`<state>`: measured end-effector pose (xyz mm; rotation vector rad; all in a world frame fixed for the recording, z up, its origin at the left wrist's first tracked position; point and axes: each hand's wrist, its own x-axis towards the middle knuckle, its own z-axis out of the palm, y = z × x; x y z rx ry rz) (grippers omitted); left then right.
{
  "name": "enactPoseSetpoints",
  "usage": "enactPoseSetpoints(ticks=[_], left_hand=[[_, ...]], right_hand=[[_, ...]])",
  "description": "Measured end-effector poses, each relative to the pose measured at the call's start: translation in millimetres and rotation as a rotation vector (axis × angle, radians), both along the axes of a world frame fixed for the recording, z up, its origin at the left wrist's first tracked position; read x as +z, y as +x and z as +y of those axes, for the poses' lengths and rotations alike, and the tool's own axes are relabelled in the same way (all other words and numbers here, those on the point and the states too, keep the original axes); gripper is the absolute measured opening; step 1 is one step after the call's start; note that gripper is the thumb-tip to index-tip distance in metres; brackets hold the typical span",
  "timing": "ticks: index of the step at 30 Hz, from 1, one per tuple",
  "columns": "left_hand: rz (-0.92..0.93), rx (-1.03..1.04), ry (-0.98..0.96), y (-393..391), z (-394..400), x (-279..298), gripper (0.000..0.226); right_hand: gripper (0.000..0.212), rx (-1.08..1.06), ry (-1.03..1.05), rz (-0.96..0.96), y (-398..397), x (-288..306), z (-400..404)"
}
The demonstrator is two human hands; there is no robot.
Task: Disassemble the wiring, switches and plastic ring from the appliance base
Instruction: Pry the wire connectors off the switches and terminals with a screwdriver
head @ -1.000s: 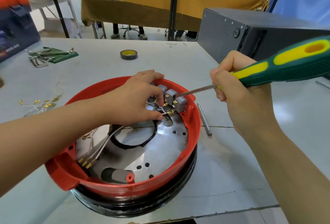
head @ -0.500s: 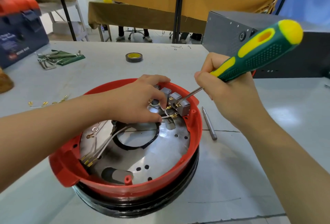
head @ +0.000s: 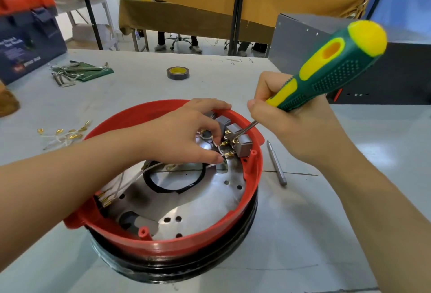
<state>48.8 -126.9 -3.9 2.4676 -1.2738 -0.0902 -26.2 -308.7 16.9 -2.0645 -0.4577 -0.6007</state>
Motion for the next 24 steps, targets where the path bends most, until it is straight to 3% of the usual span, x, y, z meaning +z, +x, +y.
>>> enactPoseSetpoints(ticks=[7,24], left_hand=[[-0.028,0.0,-0.015,0.2,-0.6,-3.6,0.015],[-0.024,0.002,-0.019,0.5,-0.4,-4.2,0.01]], right_hand=[[0.027,-0.002,0.008,0.024,1.1,-3.2,-4.9],[0.031,-0.103,0.394,0.058,5.3,-19.6,6.3]])
